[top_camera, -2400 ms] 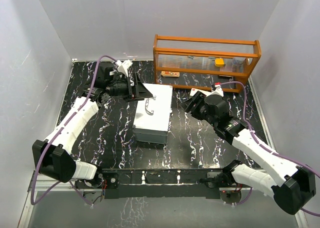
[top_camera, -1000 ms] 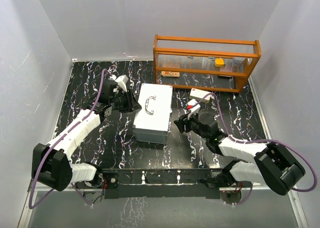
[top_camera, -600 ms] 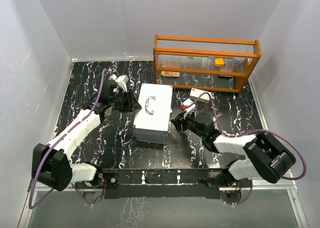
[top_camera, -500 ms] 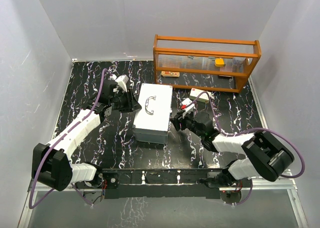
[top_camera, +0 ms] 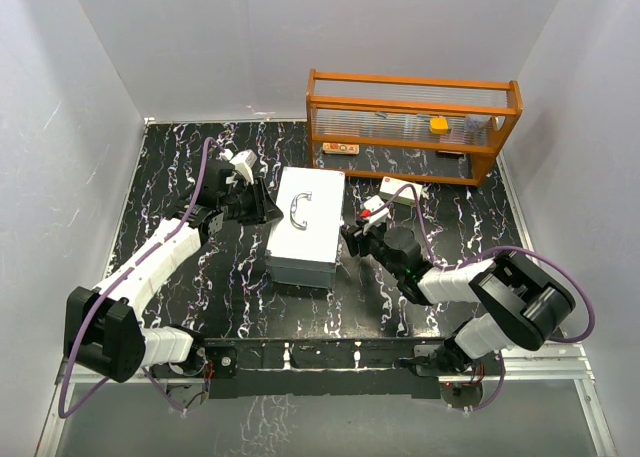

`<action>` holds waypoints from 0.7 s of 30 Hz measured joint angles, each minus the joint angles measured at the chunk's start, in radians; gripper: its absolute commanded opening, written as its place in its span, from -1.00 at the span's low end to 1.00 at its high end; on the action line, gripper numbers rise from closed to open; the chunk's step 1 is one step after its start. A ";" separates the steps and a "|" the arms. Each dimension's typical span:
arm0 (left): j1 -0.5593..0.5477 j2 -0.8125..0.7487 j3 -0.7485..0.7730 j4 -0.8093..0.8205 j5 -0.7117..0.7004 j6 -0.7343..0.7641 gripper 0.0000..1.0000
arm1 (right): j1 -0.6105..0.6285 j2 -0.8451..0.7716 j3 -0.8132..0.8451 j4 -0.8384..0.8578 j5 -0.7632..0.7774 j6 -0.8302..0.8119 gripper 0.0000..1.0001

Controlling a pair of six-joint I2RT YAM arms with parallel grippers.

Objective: Organize the medicine kit

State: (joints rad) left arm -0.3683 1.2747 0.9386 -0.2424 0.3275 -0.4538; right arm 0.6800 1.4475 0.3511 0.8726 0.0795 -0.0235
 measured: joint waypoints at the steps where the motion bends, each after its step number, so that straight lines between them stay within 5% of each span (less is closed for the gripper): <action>1: 0.000 0.000 0.000 0.000 0.001 0.000 -0.37 | 0.001 0.000 0.000 0.005 0.008 -0.002 -0.08; 21: 0.000 0.018 -0.004 0.027 0.045 -0.028 -0.38 | 0.008 0.000 -0.001 0.026 0.117 -0.083 -0.08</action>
State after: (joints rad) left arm -0.3679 1.2922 0.9344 -0.2157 0.3721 -0.4816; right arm 0.6876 1.4475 0.3504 0.8989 0.1970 -0.1066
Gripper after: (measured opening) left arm 0.316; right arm 0.439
